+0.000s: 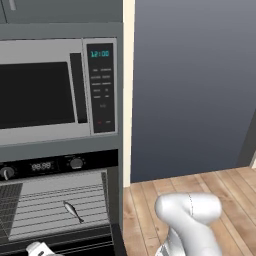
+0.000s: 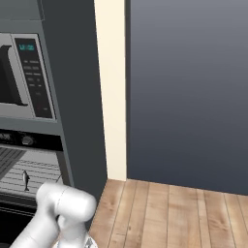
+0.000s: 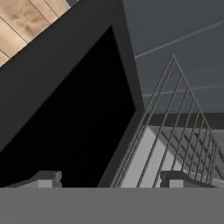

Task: Take the fish from the oven and place it on the plate on the counter.

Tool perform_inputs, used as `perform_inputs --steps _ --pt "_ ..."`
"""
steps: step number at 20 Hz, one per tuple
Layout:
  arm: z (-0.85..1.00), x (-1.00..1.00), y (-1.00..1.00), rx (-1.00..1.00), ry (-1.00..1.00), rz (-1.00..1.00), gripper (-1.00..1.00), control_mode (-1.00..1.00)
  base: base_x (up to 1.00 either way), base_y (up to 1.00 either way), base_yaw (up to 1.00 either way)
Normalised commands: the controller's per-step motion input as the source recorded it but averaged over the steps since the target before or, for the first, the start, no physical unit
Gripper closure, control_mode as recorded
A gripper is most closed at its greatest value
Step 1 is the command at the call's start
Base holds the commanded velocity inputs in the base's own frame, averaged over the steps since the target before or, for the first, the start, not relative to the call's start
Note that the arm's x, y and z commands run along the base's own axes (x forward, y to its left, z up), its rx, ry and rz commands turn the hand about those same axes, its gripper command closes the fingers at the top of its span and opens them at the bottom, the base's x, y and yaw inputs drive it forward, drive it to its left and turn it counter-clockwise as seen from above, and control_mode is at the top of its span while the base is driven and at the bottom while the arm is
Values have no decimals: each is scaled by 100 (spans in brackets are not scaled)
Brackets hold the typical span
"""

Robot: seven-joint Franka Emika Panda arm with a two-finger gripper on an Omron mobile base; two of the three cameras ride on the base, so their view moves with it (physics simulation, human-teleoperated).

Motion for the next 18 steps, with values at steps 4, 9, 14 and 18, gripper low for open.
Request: perform_inputs --steps 4,9,14,18 --pt "95 -67 -27 4 0 -2 -100 -100 0 0 0" --pt "88 0 -28 15 0 -26 -100 -100 0 0 0" --pt "94 0 -48 26 14 -34 -100 -100 0 0 0" --pt "17 11 -65 28 49 -38 -100 -100 0 0 0"
